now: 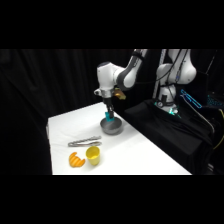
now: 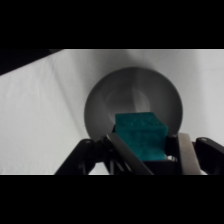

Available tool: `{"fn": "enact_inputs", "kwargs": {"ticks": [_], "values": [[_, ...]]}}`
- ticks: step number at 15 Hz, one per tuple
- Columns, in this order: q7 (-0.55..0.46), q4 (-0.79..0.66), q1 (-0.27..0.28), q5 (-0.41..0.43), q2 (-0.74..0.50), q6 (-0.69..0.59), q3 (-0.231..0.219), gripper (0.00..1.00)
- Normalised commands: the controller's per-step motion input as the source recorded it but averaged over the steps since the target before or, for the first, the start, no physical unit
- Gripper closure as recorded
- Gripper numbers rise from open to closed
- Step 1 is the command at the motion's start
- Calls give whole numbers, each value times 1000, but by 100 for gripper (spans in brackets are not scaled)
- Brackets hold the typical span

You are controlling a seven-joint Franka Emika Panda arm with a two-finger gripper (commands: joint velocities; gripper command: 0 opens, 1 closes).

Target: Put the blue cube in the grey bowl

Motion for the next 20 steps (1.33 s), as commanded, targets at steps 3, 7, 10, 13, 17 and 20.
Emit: {"fn": "enact_inputs", "kwargs": {"ticks": [3,7,10,13,17,20], "values": [[-215,8,-47,188,169,239,-3,71],[-208,22,-30,180,121,155,42,63],[-213,44,-29,163,8,48,58,14],[-198,64,-38,101,-83,-61,16,0],[-205,52,-39,34,-252,-267,-9,0],[-181,80,-16,-30,-379,-477,-17,0]]}}
